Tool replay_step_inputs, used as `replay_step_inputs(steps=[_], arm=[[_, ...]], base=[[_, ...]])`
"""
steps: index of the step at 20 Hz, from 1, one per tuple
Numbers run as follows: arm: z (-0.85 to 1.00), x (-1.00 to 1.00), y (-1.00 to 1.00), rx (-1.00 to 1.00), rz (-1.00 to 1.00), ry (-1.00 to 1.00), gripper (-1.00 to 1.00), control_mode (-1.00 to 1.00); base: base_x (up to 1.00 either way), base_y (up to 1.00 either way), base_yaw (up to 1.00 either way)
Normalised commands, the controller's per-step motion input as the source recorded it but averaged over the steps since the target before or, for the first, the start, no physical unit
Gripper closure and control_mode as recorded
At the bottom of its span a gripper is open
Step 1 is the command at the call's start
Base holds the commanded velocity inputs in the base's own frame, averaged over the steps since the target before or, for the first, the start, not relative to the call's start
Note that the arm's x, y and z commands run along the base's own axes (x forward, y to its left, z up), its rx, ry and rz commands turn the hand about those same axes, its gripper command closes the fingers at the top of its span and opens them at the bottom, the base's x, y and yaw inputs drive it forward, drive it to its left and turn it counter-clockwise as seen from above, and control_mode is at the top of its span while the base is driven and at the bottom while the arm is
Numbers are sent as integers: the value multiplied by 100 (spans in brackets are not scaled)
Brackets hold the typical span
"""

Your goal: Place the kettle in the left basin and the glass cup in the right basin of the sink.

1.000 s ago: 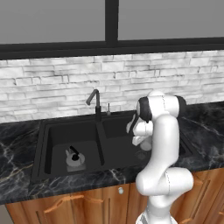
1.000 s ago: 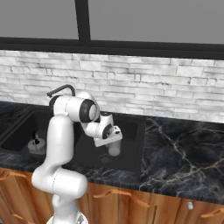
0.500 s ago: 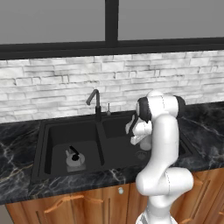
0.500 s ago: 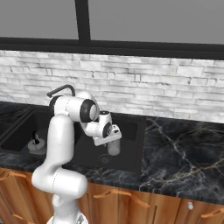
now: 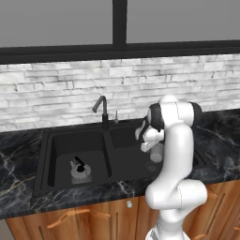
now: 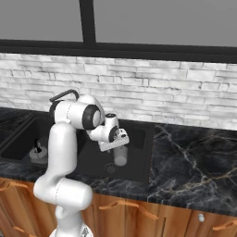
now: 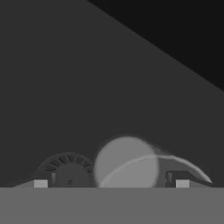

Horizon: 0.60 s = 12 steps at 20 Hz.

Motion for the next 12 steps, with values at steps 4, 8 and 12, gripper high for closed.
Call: replay_step_inputs(steps=[4,8,12], arm=[[42,-15,0,0,0,0,-100,-100],[43,-21,0,0,-1,-1,-100,-100],[42,-25,9,0,-9,-1,-100,-100]], base=[[0,0,0],[0,0,0],[0,0,0]])
